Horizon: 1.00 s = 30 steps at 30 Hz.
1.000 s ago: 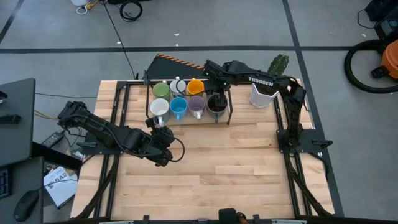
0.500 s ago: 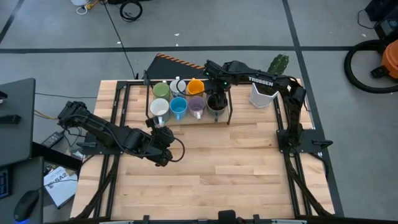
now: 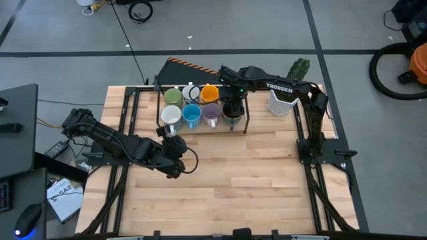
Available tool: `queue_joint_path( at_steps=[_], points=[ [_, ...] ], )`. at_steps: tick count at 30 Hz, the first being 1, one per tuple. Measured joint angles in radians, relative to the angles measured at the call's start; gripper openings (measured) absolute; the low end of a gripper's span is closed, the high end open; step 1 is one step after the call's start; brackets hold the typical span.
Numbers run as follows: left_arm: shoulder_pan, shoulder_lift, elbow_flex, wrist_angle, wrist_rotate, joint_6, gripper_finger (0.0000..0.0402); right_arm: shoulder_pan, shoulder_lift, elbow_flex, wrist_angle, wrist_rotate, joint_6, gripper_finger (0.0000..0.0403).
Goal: Place coffee mugs
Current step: Put the brown patterned mug on the shelf
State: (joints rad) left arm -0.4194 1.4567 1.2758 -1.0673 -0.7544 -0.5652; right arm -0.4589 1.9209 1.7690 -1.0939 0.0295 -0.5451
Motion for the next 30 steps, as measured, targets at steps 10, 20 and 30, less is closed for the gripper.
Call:
queue_joint_path(
  at_steps=[10, 20, 30],
  points=[
    [0.0, 0.0, 0.0, 0.0, 0.0, 0.0, 0.0082, 0.007, 0.0, 0.0, -0.012, 0.01, -0.007, 0.0099],
    [0.0, 0.0, 0.0, 0.0, 0.0, -0.001, 0.0082, 0.007, 0.0, 0.0, -0.01, 0.013, 0.003, 0.0113],
    [0.0, 0.0, 0.0, 0.0, 0.0, -0.001, 0.0082, 0.005, 0.001, 0.0, -0.005, 0.006, 0.004, 0.0151]
  ],
)
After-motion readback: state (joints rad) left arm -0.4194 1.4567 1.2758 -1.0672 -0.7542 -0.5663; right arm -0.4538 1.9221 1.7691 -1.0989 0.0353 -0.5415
